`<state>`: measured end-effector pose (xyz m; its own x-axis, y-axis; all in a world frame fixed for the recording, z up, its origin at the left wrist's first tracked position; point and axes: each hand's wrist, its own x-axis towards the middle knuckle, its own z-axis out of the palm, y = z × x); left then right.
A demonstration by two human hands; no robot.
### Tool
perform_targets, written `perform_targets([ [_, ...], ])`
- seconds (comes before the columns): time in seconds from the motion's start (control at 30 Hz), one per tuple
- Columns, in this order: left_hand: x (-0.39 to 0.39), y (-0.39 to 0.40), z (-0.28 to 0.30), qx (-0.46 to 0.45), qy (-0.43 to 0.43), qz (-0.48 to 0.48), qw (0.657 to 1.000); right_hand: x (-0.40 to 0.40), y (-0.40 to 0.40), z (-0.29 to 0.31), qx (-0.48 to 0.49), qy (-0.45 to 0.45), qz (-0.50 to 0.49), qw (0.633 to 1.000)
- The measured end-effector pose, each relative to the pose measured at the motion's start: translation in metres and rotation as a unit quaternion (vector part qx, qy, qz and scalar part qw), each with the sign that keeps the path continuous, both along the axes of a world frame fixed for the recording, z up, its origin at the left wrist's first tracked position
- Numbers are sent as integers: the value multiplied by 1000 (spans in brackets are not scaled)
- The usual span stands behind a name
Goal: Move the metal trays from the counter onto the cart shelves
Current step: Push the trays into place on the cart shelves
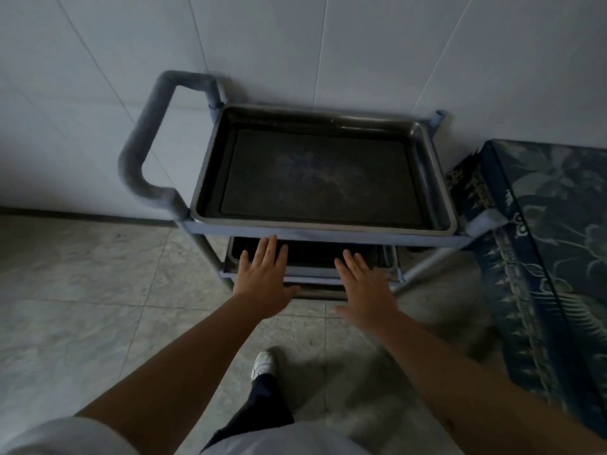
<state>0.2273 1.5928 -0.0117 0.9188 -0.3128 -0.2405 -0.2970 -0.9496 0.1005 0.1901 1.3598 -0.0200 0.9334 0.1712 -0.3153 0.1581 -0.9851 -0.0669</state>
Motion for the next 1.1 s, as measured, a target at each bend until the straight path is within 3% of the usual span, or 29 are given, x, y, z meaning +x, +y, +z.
perform_targets([
  [0.3, -74, -10, -50, 40, 72, -1, 997, -50, -37, -60, 6, 16, -31, 999],
  [0.47, -49, -15, -103, 41, 71, -26, 996, -34, -46, -111, -1, 19, -51, 999],
  [0.6, -3, -10, -175, 43, 58, -40, 997, 8, -48, -183, -6, -10, -66, 998],
  [0.87, 107, -6, -330, 50, -66, -73, 994, 107, -51, -335, -2, -142, 1, 990],
  [1.0, 126, -7, -371, -10, -175, -43, 984, 122, -48, -374, 24, -309, 5, 951],
  [1.1, 130, -6, -381, -33, -261, -63, 963, 124, -49, -382, 31, -366, 4, 930],
])
